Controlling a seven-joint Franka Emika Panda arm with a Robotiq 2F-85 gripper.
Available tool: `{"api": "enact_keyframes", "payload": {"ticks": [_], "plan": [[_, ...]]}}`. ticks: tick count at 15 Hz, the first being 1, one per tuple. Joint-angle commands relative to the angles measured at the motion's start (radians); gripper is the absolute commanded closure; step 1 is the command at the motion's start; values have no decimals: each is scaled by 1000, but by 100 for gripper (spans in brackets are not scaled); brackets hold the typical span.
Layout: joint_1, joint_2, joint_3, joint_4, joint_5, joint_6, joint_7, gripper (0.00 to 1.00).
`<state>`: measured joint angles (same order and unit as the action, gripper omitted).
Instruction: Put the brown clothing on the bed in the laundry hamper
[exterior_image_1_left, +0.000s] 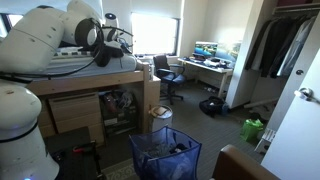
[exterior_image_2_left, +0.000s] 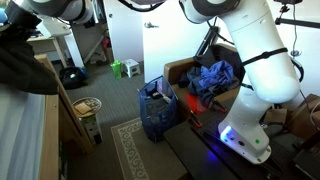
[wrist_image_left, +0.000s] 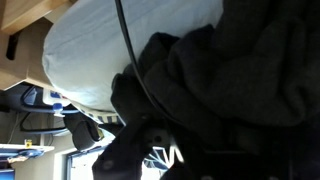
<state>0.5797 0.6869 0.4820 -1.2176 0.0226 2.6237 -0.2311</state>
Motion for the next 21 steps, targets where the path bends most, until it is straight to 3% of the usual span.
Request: {"api": "enact_keyframes", "payload": {"ticks": [1, 5, 6, 12, 15, 18, 21], "plan": [[12, -164, -80, -207, -45, 78, 133, 99], [21, -260, -123, -335, -88, 64, 209, 98], [26, -166, -97, -217, -64, 42, 157, 99], [24, -212, -115, -280, -78, 40, 182, 100], [18, -272, -146, -350, -87, 121, 229, 99], [43, -352, -219, -446, -132, 278, 330, 99], [127, -440, -374, -542, -269, 400, 515, 100]]}}
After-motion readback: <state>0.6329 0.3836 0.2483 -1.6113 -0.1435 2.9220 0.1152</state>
